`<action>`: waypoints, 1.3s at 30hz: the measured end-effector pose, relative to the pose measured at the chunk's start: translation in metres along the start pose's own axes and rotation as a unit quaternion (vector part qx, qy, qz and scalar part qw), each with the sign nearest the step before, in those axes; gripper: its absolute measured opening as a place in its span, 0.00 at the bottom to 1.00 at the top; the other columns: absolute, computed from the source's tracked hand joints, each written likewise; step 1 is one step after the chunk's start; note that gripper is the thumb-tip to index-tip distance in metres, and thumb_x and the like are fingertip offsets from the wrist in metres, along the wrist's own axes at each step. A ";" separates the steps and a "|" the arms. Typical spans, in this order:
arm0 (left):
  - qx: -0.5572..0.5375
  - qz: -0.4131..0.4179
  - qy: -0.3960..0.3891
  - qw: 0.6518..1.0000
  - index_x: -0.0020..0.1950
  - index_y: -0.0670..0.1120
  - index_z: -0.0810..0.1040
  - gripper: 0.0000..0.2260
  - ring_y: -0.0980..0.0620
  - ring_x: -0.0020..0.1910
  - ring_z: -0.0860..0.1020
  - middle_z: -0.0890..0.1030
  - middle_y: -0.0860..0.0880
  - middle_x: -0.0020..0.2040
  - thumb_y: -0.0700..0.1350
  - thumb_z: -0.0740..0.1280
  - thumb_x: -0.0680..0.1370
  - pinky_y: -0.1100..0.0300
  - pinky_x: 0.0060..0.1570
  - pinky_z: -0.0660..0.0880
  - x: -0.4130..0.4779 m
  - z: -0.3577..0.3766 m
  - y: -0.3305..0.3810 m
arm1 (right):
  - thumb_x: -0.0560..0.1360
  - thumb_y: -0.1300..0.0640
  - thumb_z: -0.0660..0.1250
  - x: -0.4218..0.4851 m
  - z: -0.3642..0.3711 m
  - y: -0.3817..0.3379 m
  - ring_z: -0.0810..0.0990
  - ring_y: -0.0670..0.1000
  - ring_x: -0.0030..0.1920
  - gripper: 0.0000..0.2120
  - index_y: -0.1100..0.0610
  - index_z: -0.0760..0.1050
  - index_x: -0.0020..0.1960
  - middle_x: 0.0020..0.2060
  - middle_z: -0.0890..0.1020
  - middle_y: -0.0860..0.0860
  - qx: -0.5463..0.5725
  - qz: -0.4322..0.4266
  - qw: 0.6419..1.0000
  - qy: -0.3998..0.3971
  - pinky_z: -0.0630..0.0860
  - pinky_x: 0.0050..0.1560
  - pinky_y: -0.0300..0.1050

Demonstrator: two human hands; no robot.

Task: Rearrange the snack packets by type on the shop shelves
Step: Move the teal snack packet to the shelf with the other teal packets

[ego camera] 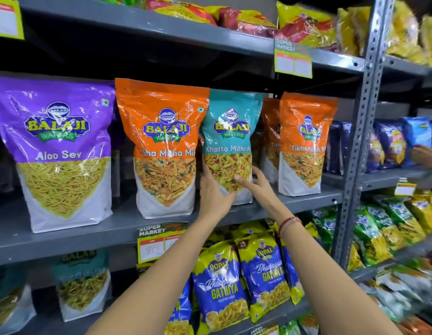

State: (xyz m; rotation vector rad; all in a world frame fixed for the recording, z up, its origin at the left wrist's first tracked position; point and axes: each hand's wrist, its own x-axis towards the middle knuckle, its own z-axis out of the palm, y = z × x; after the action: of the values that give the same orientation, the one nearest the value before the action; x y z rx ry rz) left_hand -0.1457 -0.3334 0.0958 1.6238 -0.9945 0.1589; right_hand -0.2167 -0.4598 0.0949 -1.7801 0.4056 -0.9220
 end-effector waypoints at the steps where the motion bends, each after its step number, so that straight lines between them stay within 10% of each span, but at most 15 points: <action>1: -0.006 -0.006 0.010 1.000 0.76 0.44 0.45 0.45 0.45 0.74 0.57 0.58 0.43 0.76 0.44 0.73 0.71 0.54 0.70 0.57 0.002 0.000 -0.001 | 0.64 0.42 0.75 0.000 -0.001 0.001 0.72 0.54 0.66 0.45 0.55 0.59 0.74 0.67 0.73 0.55 0.002 0.002 1.000 0.017 0.69 0.68 0.55; 8: -0.034 -0.022 0.003 0.999 0.76 0.44 0.53 0.37 0.46 0.75 0.59 0.60 0.45 0.77 0.46 0.71 0.73 0.48 0.72 0.59 0.003 0.004 0.002 | 0.64 0.47 0.77 -0.013 -0.020 0.005 0.76 0.51 0.59 0.34 0.55 0.69 0.66 0.54 0.79 0.45 -0.008 -0.052 0.994 0.099 0.75 0.52 0.39; 15: -0.067 0.002 -0.019 0.998 0.75 0.44 0.57 0.42 0.46 0.73 0.62 0.62 0.45 0.76 0.52 0.75 0.68 0.56 0.65 0.62 -0.020 0.010 0.015 | 0.62 0.48 0.79 -0.057 -0.050 -0.003 0.75 0.54 0.63 0.37 0.55 0.68 0.67 0.60 0.77 0.52 0.008 -0.056 0.989 0.138 0.74 0.62 0.51; 19: -0.082 0.046 -0.047 0.994 0.72 0.44 0.65 0.40 0.48 0.69 0.67 0.69 0.45 0.71 0.53 0.77 0.65 0.55 0.66 0.66 -0.036 0.001 0.017 | 0.64 0.50 0.79 -0.097 -0.054 -0.009 0.81 0.42 0.52 0.34 0.50 0.68 0.65 0.54 0.80 0.50 0.005 -0.084 0.983 0.160 0.78 0.47 0.35; 24: -0.155 0.059 -0.064 0.984 0.64 0.50 0.68 0.33 0.76 0.54 0.71 0.72 0.58 0.59 0.47 0.79 0.63 0.76 0.53 0.69 -0.080 -0.017 0.004 | 0.63 0.53 0.79 -0.151 -0.038 -0.011 0.81 0.36 0.45 0.32 0.48 0.68 0.63 0.51 0.80 0.45 0.009 -0.095 0.982 0.165 0.75 0.42 0.31; 28: -0.190 0.043 -0.091 0.977 0.65 0.50 0.65 0.35 0.53 0.65 0.73 0.74 0.48 0.65 0.41 0.79 0.63 0.57 0.64 0.72 -0.125 -0.045 -0.018 | 0.63 0.54 0.80 -0.193 -0.012 0.000 0.82 0.42 0.47 0.33 0.54 0.71 0.65 0.51 0.81 0.48 -0.014 -0.083 0.986 0.146 0.77 0.44 0.36; 32: -0.186 0.002 -0.075 0.980 0.59 0.53 0.66 0.33 0.55 0.59 0.77 0.76 0.55 0.57 0.36 0.78 0.62 0.61 0.58 0.75 -0.170 -0.085 -0.048 | 0.62 0.52 0.80 -0.223 0.032 0.020 0.79 0.53 0.58 0.36 0.56 0.69 0.66 0.60 0.78 0.53 -0.030 -0.059 0.993 0.102 0.78 0.56 0.53; 39: -0.117 -0.102 -0.057 0.986 0.60 0.56 0.68 0.35 0.56 0.62 0.74 0.76 0.53 0.60 0.49 0.79 0.57 0.52 0.64 0.72 -0.231 -0.168 -0.122 | 0.58 0.46 0.81 -0.259 0.138 0.066 0.78 0.42 0.56 0.35 0.40 0.69 0.61 0.55 0.78 0.36 -0.006 -0.020 1.000 0.011 0.77 0.50 0.37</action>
State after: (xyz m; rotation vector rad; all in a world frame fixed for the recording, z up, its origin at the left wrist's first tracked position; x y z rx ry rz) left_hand -0.1429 -0.0746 -0.0756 1.5181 -0.8894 -0.1863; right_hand -0.2712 -0.2288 -0.0896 -1.7966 0.3925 -0.9686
